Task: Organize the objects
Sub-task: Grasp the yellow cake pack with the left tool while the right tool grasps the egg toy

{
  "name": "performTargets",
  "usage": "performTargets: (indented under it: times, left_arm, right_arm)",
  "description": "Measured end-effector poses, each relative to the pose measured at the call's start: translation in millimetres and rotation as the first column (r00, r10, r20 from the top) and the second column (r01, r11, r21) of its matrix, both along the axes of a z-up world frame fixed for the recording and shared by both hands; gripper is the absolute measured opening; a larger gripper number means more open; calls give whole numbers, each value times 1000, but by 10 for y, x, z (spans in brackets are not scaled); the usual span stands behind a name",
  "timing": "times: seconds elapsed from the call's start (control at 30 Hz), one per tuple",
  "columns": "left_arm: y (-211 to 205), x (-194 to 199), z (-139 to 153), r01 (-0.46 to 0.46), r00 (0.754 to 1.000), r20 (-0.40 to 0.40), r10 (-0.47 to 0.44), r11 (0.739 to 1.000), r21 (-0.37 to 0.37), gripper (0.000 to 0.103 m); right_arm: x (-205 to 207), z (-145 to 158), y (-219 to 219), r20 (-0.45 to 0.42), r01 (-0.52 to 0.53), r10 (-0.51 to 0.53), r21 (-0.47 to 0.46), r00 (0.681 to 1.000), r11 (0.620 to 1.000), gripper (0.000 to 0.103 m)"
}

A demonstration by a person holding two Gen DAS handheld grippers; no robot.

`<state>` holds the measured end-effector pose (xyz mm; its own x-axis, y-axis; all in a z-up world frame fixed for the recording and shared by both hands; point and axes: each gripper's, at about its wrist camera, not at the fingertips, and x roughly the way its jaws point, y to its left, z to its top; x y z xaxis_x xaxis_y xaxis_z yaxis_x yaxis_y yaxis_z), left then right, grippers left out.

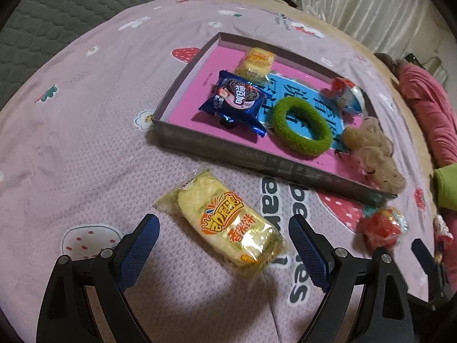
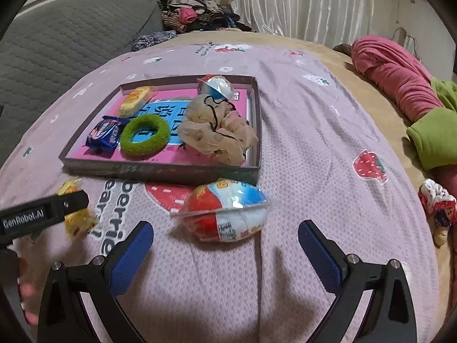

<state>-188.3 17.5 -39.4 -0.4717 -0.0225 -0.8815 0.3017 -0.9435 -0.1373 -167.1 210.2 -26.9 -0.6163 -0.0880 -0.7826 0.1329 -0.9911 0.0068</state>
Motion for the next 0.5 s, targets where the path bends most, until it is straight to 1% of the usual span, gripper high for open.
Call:
performTargets:
  times: [0.27,0.37,0.4,0.43,0.47,0.5]
  left_arm:
    - [5,-84,-125,-40,999,27,40,999,-11,92]
    - [-3,-100,-165,-42,998,35,43,999,-18,92]
    - [-7,-99,-167,-42,999,33,42,999,-17,92]
    - [-17,-92,-166,-42,999,31,42,999,-13,92]
    - [-27,-90,-164,-43,999,29,43,999,-7,92]
    - [-38,-88,-158,-42,999,26,42,999,-1,92]
  right_arm:
    - [-207,-119,-42,5,14,-14,16,1000,1000,102]
    - [-260,-173,-42,13,20,-20,6,1000,1000,101]
    - [-272,-187,-42,14,19,-19,2,1000,1000,100]
    - [-281,-205,-45,18,15,-15,1,1000,1000,94]
    - [-291,-221,-50,21,17,-17,3,1000,1000,86]
    - [-294,-228,-53,23,15,-15,1,1000,1000,82]
